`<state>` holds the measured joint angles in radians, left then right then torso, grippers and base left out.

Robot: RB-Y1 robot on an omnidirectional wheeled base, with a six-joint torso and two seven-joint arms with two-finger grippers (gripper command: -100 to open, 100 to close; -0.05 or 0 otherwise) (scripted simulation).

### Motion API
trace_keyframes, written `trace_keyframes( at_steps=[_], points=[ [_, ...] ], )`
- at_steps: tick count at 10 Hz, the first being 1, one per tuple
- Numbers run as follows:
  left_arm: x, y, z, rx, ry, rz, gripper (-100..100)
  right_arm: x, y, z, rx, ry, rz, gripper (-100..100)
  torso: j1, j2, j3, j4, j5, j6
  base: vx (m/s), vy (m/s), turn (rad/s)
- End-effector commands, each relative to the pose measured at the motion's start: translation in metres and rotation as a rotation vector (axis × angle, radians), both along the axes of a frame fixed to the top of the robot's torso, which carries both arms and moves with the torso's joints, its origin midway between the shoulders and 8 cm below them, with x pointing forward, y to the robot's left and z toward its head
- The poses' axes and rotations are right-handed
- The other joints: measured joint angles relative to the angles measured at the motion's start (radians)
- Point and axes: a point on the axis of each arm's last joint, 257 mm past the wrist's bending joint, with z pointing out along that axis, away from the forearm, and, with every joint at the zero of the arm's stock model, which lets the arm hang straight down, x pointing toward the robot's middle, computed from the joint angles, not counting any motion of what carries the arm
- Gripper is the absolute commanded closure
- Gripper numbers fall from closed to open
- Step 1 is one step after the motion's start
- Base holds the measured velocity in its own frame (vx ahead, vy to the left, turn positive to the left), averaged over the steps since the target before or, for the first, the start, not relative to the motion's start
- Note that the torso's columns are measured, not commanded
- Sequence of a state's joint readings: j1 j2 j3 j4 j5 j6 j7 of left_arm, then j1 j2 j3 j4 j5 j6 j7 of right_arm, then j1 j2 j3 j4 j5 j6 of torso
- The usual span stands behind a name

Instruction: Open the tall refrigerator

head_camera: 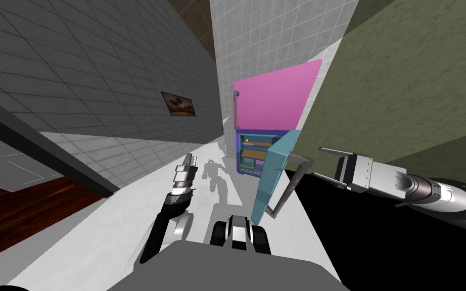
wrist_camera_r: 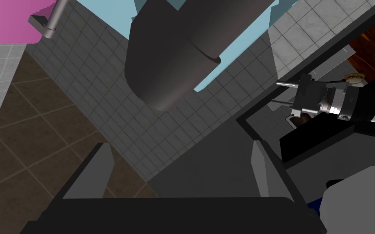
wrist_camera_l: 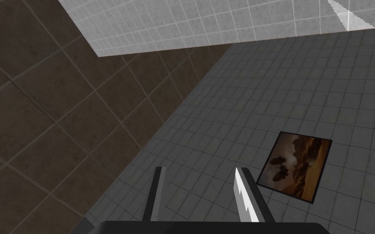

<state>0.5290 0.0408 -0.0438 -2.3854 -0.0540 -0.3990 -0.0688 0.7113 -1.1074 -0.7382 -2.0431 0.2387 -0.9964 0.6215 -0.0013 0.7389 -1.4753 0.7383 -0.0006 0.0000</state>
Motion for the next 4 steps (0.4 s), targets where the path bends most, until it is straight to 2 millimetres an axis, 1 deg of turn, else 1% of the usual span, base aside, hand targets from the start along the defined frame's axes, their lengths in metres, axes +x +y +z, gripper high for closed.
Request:
trace_keyframes(
  at_steps=[1,4],
  points=[
    [0.0000,0.0000,0.0000,0.000,0.000,0.000,0,0.0000,0.0000,0.0000,0.000,0.000,0.000,0,0.001,0.000,0.000,0.000,0.000,0.000,0.000,0.000,0.000],
    [0.0000,0.0000,0.0000,0.000,0.000,0.000,0,0.0000,0.0000,0.0000,0.000,0.000,0.000,0,0.001,-0.001,-0.001,0.000,0.001,0.000,0.000,0.000,0.000]
  ],
)
